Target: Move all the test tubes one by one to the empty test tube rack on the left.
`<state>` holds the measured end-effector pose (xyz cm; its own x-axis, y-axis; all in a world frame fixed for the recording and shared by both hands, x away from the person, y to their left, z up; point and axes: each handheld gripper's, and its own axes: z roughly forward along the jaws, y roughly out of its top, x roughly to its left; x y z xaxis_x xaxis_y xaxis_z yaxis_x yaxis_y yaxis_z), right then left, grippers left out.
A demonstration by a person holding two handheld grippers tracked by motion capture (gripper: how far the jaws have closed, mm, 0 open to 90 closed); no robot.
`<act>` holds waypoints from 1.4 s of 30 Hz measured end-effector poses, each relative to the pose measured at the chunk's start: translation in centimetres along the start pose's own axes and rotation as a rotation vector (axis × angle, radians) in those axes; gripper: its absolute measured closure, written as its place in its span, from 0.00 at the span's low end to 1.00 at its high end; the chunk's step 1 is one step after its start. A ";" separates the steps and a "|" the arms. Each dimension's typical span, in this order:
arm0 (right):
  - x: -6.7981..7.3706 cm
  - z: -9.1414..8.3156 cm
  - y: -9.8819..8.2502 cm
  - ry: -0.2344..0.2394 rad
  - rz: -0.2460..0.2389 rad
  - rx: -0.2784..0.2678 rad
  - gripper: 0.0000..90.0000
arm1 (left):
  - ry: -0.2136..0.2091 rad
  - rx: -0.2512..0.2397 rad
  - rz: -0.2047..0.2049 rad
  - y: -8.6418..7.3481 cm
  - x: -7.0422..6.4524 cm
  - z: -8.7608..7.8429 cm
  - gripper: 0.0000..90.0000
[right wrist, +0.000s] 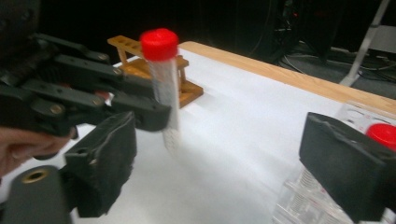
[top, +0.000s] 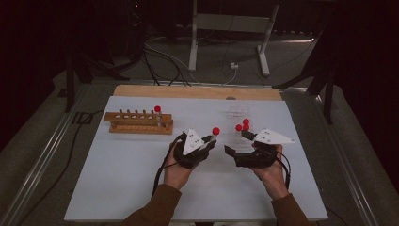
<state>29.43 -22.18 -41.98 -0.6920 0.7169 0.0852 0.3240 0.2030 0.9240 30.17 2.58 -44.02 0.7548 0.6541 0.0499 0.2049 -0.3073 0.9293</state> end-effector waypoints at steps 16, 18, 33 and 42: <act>-2.0 -1.2 -1.2 -0.065 0.031 0.006 0.01 | 0.074 -0.022 -0.059 -0.1 2.9 -1.9 0.84; -2.2 -1.5 -1.4 -0.073 0.034 0.004 0.01 | 0.084 -0.025 -0.069 -0.1 3.3 -2.3 0.84; -3.6 -2.7 -1.7 -0.100 0.079 -0.027 0.01 | 0.171 -0.045 -0.101 -0.5 6.6 -4.6 0.84; -4.3 -3.4 -1.7 -0.115 0.107 -0.049 0.01 | 0.254 -0.065 -0.113 -0.5 9.2 -6.4 0.84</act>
<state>29.65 -27.87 -42.64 -0.5761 0.8047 0.1433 0.3578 0.0906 0.9294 33.00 13.13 -41.64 0.5475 0.8364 0.0271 0.2326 -0.1832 0.9552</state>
